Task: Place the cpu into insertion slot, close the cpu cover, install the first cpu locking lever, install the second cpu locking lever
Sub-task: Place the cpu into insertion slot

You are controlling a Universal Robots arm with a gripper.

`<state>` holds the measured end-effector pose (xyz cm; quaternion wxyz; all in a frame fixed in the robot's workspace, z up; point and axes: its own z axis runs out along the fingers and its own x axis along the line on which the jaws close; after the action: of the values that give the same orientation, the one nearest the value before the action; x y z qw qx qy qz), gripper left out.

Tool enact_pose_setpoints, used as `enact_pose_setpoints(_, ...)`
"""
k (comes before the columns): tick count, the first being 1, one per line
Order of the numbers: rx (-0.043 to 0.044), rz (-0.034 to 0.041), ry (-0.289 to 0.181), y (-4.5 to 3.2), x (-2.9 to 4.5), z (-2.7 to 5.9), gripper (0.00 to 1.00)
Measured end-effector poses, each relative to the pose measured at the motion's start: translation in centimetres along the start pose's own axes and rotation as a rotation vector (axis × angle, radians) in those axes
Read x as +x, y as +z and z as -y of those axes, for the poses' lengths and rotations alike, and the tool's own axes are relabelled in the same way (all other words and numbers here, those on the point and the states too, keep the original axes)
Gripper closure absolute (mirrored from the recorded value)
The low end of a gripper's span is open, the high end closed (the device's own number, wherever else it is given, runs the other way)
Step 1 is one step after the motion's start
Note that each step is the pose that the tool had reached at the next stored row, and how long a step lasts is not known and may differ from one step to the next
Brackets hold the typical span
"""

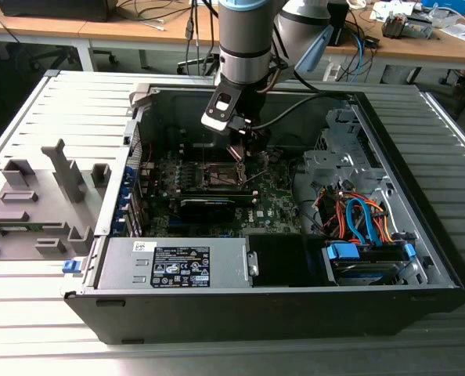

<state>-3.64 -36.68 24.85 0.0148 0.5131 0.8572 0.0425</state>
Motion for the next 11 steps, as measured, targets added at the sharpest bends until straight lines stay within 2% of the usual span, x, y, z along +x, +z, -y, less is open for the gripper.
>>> enact_pose_setpoints(11,-0.0005,0.0027,0.030,0.00,0.00,0.00,0.46)
